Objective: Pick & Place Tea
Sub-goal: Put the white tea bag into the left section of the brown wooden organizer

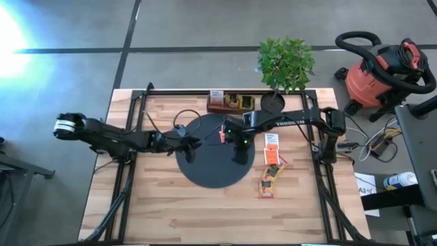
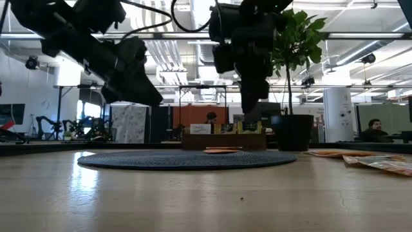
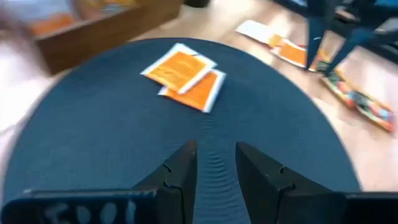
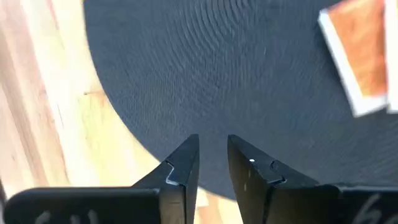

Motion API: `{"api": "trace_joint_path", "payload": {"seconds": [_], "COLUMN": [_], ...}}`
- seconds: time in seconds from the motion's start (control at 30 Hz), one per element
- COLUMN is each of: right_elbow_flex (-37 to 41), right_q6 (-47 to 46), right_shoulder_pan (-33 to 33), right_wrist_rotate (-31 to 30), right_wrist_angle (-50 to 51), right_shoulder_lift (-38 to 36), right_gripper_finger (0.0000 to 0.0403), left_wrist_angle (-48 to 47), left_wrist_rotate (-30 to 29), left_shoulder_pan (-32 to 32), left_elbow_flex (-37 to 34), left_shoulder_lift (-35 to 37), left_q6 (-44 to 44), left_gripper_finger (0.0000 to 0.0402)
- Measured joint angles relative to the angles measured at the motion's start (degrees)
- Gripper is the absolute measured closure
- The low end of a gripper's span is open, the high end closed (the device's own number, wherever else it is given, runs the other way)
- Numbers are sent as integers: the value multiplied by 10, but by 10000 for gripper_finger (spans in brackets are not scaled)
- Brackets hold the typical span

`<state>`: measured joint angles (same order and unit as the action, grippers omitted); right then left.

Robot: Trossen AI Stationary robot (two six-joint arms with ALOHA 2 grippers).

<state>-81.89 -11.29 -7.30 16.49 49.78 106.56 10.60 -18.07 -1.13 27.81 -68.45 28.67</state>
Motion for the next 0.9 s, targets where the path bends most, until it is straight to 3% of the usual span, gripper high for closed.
{"api": "trace_joint_path", "payload": {"seconds": [0.07,0.23,0.37,0.6,0.77,0.9], "right_elbow_flex": [11,48,102,236,324,380], "right_q6": [-37,-123,-178,-336,-473,-594], "right_shoulder_pan": [10,43,83,209,306,322], "right_wrist_rotate": [-10,-112,-138,-152,-150,-151], "right_wrist_angle": [-1,22,49,-13,-66,-116], "right_shoulder_lift": [0,-4,-46,-203,-286,-312], "right_gripper_finger": [326,327,321,320,323,316], "left_wrist_angle": [28,90,92,90,106,126], "left_wrist_rotate": [12,18,29,42,115,127], "left_shoulder_pan": [0,0,0,-1,0,0], "left_elbow_flex": [0,0,0,0,0,0], "left_shoulder_lift": [-21,-58,-63,-63,-67,-82], "left_q6": [-10,-22,-18,-21,-32,-31], "left_gripper_finger": [296,296,296,296,296,296]}}
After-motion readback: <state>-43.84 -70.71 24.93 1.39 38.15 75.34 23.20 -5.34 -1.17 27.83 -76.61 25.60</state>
